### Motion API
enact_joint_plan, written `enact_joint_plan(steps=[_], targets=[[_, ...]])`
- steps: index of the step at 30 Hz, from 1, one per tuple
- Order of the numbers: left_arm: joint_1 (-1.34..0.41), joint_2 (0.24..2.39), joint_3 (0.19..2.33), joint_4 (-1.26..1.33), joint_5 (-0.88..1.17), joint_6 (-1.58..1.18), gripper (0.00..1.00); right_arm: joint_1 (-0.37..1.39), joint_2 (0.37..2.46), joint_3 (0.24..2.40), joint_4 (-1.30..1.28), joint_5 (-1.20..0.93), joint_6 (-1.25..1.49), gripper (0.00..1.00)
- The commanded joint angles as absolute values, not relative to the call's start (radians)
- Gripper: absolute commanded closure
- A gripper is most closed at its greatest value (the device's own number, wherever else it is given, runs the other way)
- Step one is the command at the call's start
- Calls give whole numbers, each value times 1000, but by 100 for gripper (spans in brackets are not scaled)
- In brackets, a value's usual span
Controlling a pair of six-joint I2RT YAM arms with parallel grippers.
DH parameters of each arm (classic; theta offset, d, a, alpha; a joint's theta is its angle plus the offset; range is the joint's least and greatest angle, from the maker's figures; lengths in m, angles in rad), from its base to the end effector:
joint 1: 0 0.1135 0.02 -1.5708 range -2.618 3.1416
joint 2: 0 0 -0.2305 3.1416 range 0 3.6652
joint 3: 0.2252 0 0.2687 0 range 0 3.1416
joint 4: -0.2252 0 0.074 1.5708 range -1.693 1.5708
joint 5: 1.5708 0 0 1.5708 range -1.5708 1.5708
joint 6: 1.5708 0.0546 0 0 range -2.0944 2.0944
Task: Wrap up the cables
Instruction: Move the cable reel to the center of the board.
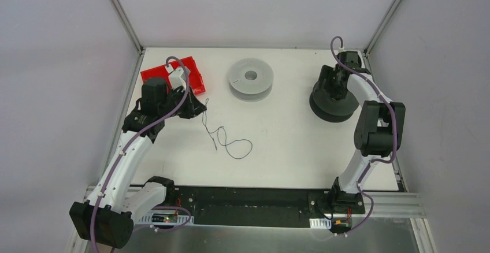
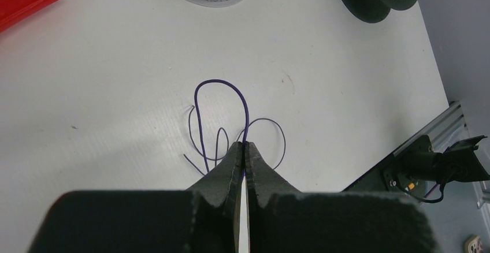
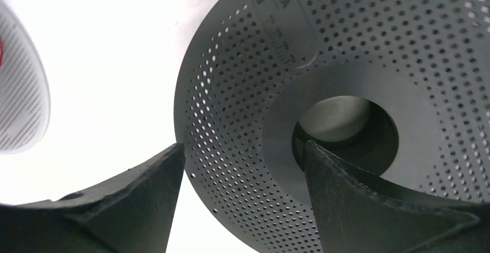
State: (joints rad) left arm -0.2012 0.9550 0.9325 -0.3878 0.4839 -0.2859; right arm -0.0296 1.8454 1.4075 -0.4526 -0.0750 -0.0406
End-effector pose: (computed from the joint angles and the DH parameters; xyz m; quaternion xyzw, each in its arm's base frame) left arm 0.2519 -0.0773 0.3070 0.0969 0.8168 -0.3228 0.4682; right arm 0.4259 -0.0085 0.1788 -0.0177 0.9420 0.0236 0.3344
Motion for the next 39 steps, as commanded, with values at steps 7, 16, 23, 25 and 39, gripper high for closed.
enact_joint_plan(steps=[7,16,23,25,39], targets=[[-182,941,953,-380,464,-267,100,55,1608,1166,-390,-375,131,27],[-179,934,948,-383,457,-263,100,357,1363,942,-232,-325,317,29],[-178,933,944,-384,448,-259,100,551,1222,936,-314,-84,226,31],[-178,932,945,-384,445,-258,100,647,1184,909,-309,93,138,31],[-175,935,940,-384,427,-258,100,1024,1434,839,-60,875,-383,28]])
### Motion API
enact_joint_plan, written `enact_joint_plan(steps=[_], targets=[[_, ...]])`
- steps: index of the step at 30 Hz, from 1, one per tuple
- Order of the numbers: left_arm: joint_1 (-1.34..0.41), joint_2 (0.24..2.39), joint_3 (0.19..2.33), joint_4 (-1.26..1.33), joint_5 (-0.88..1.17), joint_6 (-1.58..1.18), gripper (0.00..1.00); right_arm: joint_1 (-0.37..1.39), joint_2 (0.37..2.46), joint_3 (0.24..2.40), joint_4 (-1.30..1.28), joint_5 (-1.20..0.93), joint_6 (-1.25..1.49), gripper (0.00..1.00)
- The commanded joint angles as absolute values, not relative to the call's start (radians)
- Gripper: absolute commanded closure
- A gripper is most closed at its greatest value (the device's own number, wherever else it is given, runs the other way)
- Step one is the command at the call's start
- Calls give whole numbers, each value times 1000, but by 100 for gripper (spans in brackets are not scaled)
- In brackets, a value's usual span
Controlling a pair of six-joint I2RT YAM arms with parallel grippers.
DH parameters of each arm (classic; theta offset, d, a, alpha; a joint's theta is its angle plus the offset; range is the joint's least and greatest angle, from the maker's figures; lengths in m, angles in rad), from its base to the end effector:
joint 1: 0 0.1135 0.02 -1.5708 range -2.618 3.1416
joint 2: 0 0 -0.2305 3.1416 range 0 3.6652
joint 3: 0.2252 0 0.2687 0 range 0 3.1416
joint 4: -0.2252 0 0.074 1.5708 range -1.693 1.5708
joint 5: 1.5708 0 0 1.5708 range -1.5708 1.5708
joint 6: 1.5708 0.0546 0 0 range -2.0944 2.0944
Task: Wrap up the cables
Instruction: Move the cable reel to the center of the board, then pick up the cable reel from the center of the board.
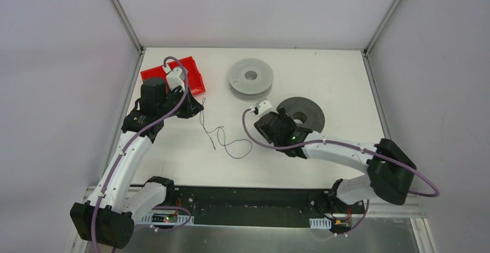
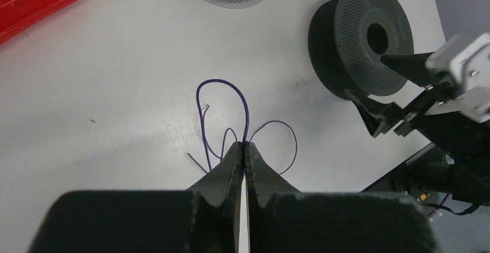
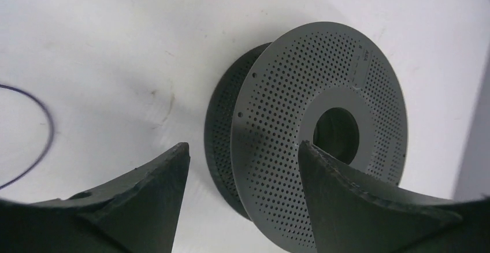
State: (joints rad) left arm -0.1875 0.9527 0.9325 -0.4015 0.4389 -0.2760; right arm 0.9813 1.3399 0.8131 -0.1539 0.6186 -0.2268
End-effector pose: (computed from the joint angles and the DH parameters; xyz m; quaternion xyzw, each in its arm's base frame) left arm 0.2532 -0.0717 0.3055 0.0820 0.8237 -0.2997 0.4743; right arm 0.2019 0.2450 0.1835 -0.3805 0.7820 -0.1044 0.4824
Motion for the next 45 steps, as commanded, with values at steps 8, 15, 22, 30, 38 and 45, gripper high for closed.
enact_joint_plan(steps=[8,15,22,30,38,45], targets=[[-175,928,938,-383,419,-258,100,1035,1646,879,-6,1113,-470,32],[-173,930,942,-383,425,-259,100,1035,1714,880,79,1220,-507,60],[-173,932,941,-384,428,-259,100,1044,1610,925,-3,1173,-424,100],[-170,934,942,-383,424,-261,100,1050,1431,1138,-436,901,-28,100],[-171,929,941,-383,425,-261,100,1050,1262,1165,-384,700,209,100],[-170,927,940,-383,426,-262,100,1050,1258,1121,-297,672,178,100]])
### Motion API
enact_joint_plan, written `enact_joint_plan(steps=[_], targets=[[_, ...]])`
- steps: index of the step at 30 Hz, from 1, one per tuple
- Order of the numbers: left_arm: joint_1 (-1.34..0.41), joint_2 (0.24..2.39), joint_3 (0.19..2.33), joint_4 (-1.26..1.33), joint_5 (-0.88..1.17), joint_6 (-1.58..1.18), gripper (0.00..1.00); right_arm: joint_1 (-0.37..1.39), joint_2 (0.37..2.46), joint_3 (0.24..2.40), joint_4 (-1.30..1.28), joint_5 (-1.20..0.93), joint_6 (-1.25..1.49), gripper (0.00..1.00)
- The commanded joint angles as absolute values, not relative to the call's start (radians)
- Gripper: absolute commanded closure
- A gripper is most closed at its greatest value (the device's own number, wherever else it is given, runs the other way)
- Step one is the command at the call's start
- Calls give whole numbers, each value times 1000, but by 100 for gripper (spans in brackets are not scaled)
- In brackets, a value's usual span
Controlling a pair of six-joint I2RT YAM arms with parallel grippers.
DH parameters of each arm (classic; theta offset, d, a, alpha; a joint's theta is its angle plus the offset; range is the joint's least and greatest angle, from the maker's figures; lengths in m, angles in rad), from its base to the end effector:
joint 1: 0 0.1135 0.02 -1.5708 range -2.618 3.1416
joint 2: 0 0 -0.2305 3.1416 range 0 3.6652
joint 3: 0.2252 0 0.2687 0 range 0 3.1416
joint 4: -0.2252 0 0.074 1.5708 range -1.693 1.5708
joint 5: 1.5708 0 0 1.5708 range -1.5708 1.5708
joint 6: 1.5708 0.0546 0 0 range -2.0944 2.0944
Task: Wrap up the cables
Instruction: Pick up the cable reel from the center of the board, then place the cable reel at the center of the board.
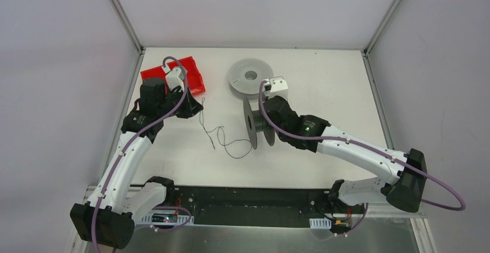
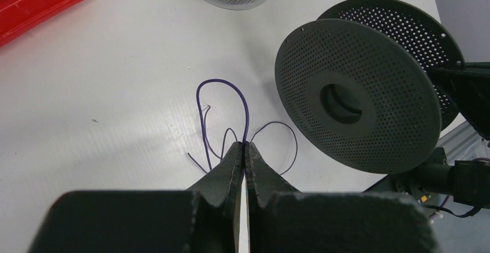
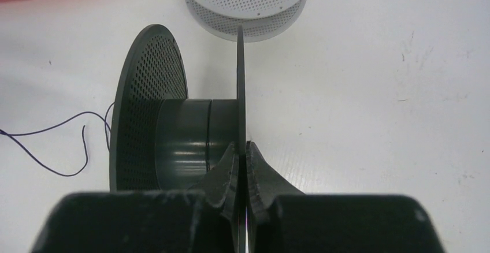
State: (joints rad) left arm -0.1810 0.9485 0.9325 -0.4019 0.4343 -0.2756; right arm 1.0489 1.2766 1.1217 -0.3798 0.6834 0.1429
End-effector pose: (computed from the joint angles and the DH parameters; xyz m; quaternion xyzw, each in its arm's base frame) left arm 0.2530 -0.0697 0.3065 0.0786 0.8233 -0.2964 0.4776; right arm 0.1901 0.2613 0.2937 -0.2091 0.8086 0.0209 0.5495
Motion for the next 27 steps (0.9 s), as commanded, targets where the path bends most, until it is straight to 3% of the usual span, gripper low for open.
enact_joint_plan(steps=[1,6,11,27], targets=[[-171,927,940,-383,426,-262,100,1050,1266,1128,-308,697,189,100],[-172,927,939,-384,428,-262,100,1049,1317,1170,-382,780,332,100],[-170,923,937,-383,429,-265,100,1050,1364,1177,-410,820,436,93],[-170,825,954,-400,484,-338,100,1051,1292,1196,-382,763,374,74]])
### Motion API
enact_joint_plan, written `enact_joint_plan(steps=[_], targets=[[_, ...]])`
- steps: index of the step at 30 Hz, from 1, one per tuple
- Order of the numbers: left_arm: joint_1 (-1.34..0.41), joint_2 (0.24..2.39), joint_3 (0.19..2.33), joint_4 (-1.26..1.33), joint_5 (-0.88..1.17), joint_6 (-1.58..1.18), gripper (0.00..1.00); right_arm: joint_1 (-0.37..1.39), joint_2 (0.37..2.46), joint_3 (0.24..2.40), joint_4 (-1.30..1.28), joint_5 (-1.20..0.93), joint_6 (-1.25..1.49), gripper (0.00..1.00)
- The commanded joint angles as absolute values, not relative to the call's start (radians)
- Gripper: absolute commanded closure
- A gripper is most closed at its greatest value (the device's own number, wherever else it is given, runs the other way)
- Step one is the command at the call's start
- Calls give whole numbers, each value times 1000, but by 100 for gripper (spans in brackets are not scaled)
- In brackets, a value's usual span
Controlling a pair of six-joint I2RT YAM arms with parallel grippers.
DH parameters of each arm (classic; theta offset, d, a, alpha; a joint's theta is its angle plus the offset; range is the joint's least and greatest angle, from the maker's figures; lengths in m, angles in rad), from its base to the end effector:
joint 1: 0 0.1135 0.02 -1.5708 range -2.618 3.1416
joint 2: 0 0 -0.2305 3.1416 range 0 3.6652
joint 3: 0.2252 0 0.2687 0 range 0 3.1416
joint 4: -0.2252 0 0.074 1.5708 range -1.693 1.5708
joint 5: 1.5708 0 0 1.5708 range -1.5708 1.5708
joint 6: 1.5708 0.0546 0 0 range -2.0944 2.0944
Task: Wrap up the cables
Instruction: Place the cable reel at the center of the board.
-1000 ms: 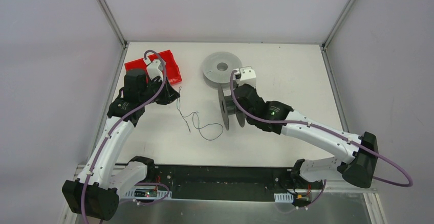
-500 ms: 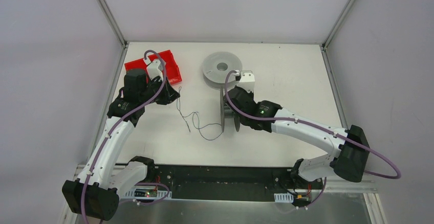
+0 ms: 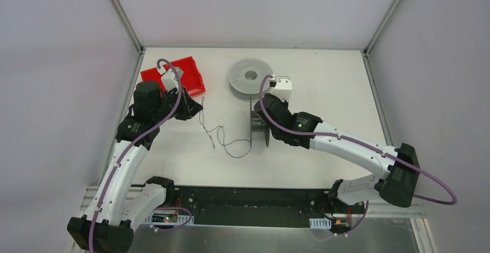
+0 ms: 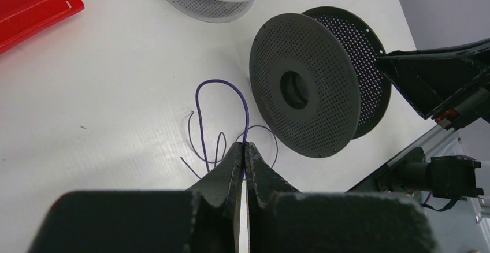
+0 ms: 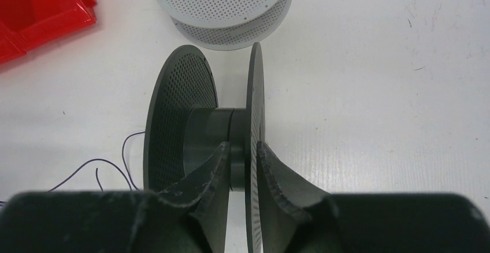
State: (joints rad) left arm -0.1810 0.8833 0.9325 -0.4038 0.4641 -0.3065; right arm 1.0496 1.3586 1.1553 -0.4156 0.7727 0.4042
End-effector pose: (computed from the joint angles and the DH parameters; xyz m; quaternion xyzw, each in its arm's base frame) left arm 0.2391 -0.0686 0.3218 0.0810 0.8054 -0.3174 0.4940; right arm 0.1985 0.2691 0.2791 -0.0974 0.8356 0.0318 0.5397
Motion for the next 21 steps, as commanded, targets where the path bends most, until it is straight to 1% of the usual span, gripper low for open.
enact_joint_plan(steps=[1,6,10,13,18,21], targets=[[-170,813,961,-406,472,-340,100,1050,1281,1197,-381,757,365,73],[-172,768,1030,-421,466,-359,100,1051,1205,1189,-298,625,247,67],[-170,743,1075,-420,473,-384,100,1053,1137,1132,-162,334,68,56],[-171,730,1104,-421,494,-405,100,1065,1097,1055,-48,185,-53,51],[-172,728,1153,-419,551,-444,100,1088,1093,1029,-5,124,-167,43],[-170,744,1189,-416,593,-484,100,1133,1110,1022,55,75,-256,42]])
